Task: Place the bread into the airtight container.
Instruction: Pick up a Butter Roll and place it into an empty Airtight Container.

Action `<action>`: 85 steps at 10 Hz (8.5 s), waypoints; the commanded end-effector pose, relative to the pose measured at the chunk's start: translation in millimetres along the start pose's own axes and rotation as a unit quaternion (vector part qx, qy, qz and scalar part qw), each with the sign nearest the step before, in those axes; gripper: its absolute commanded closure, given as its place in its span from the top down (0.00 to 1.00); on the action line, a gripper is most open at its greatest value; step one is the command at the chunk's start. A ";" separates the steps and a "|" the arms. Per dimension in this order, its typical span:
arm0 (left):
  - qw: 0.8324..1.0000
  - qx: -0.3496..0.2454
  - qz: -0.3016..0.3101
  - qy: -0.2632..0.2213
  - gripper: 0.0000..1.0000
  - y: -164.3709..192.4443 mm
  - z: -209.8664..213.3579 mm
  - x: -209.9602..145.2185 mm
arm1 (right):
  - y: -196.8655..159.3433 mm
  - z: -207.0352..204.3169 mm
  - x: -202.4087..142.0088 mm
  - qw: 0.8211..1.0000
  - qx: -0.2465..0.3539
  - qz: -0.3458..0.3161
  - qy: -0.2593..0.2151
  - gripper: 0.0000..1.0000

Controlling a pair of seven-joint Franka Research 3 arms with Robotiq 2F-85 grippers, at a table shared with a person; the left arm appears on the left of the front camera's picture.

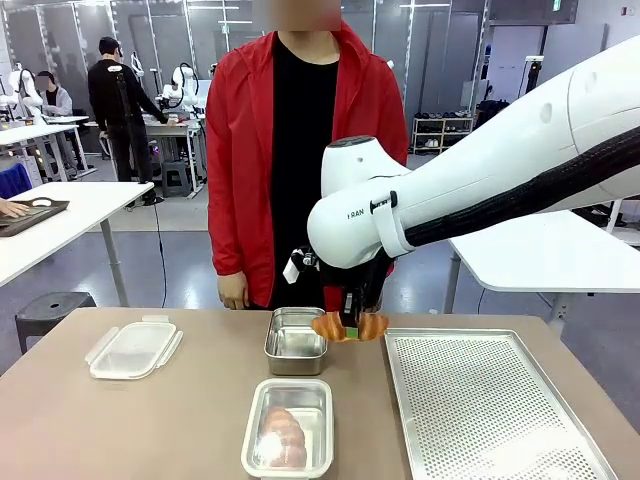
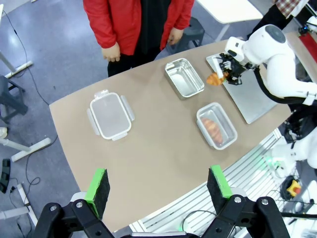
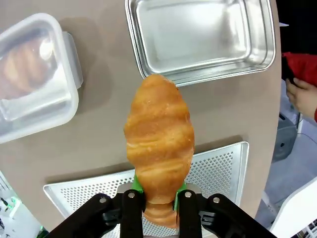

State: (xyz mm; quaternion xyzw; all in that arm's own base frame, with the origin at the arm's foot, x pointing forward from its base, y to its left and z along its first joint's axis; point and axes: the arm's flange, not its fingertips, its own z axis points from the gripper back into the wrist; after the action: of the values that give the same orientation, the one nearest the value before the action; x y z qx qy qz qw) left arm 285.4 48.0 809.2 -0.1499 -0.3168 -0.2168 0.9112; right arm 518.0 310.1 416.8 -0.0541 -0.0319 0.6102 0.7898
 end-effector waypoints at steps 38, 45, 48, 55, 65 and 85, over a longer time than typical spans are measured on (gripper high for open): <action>1.000 0.000 -0.009 0.002 1.00 -0.5 1.3 -1.0 | -65.3 -61.3 108.2 0.861 0.106 -0.497 0.007 1.00; 1.000 0.000 -0.009 0.002 1.00 -0.5 1.3 -1.0 | -68.9 -61.4 113.7 0.858 0.095 -0.504 0.015 1.00; 1.000 0.000 -0.009 0.002 1.00 -0.5 1.3 -1.0 | -68.9 -61.4 113.7 0.858 0.095 -0.504 0.015 1.00; 1.000 0.000 -0.009 0.002 1.00 -0.5 1.3 -1.0 | -68.9 -61.4 113.7 0.858 0.095 -0.504 0.015 1.00; 1.000 0.000 -0.009 0.002 1.00 -0.5 1.3 -1.0 | -57.0 26.1 62.8 0.842 0.126 -0.524 0.018 1.00; 1.000 0.000 -0.009 0.002 1.00 -0.5 1.3 -1.0 | 133.4 301.6 -324.0 0.841 0.015 -0.507 -0.190 1.00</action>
State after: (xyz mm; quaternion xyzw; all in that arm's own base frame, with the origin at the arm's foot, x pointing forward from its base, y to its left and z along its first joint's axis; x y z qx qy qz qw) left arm 285.3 48.4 809.3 -0.1498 -0.3170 -0.2163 0.9112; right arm 260.7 46.4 716.1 0.0836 -0.1963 0.1367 0.9673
